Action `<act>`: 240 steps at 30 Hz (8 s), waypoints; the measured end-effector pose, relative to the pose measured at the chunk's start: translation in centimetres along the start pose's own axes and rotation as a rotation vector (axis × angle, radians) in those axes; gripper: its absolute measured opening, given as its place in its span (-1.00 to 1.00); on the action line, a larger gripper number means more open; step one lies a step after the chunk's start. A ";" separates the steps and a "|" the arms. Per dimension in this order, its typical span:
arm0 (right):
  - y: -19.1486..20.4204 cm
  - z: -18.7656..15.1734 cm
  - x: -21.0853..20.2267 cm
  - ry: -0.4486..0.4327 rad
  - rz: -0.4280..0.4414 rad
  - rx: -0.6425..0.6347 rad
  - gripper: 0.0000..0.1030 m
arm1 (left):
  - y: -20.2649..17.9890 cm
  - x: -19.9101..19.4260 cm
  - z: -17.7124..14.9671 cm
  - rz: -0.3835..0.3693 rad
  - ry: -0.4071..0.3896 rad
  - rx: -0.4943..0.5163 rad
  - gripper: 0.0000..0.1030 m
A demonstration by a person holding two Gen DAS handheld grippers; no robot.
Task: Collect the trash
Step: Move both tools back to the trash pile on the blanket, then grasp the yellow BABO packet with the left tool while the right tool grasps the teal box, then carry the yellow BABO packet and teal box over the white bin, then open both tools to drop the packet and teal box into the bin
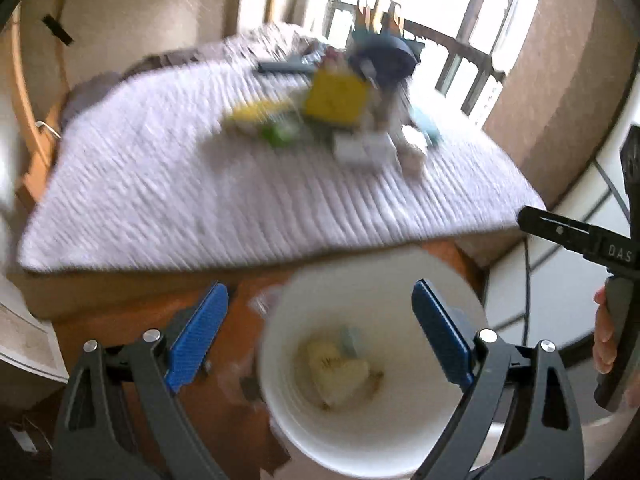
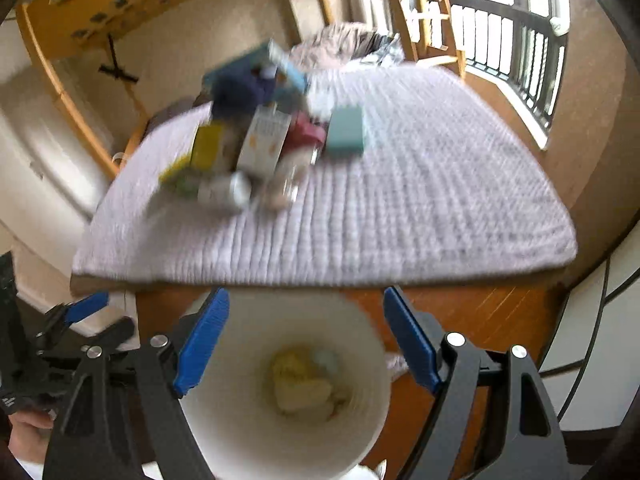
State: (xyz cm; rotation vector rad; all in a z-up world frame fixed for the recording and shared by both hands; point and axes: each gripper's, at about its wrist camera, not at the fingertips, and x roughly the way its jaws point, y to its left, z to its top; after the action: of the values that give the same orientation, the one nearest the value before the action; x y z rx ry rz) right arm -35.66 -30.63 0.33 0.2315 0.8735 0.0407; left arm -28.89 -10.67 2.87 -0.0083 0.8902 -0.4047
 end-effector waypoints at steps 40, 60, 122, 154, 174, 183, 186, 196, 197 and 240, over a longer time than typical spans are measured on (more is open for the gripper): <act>-3.8 14.8 14.9 0.011 -0.103 0.021 0.05 | 7.0 13.9 13.7 0.091 0.025 -0.064 0.35; -3.9 16.0 16.5 0.017 -0.082 0.062 -0.18 | 6.8 14.8 14.2 0.114 0.023 0.015 0.27; -0.1 6.1 5.0 0.035 0.053 0.064 -0.18 | 3.9 4.8 7.0 0.060 0.014 -0.080 0.23; 2.6 -0.4 0.7 0.099 0.104 0.018 -0.18 | -1.0 2.0 1.0 -0.016 0.082 0.018 0.23; 2.9 -3.2 0.0 0.144 0.111 -0.006 -0.18 | -3.2 1.5 -1.8 -0.031 0.123 0.069 0.23; 2.7 -4.0 0.7 0.170 0.099 -0.011 -0.18 | -3.3 2.4 -2.7 -0.030 0.162 0.069 0.23; 2.7 -4.3 1.1 0.184 0.093 -0.015 -0.18 | -3.4 2.7 -3.0 -0.029 0.172 0.073 0.23; 2.9 -5.2 2.7 0.228 0.092 -0.030 -0.18 | -3.1 3.7 -3.8 -0.023 0.207 0.078 0.23; 3.0 -5.2 2.9 0.232 0.091 -0.030 -0.18 | -3.1 3.8 -4.0 -0.022 0.211 0.078 0.23; 3.6 -7.8 8.7 0.362 0.083 -0.003 -0.18 | -3.0 9.4 -7.3 -0.006 0.343 0.093 0.23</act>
State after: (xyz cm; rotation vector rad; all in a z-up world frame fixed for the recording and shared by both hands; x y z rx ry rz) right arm -35.82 -24.53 -10.27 0.2616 1.2234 0.1650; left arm -30.16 -15.53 -8.34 0.1481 1.2089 -0.4613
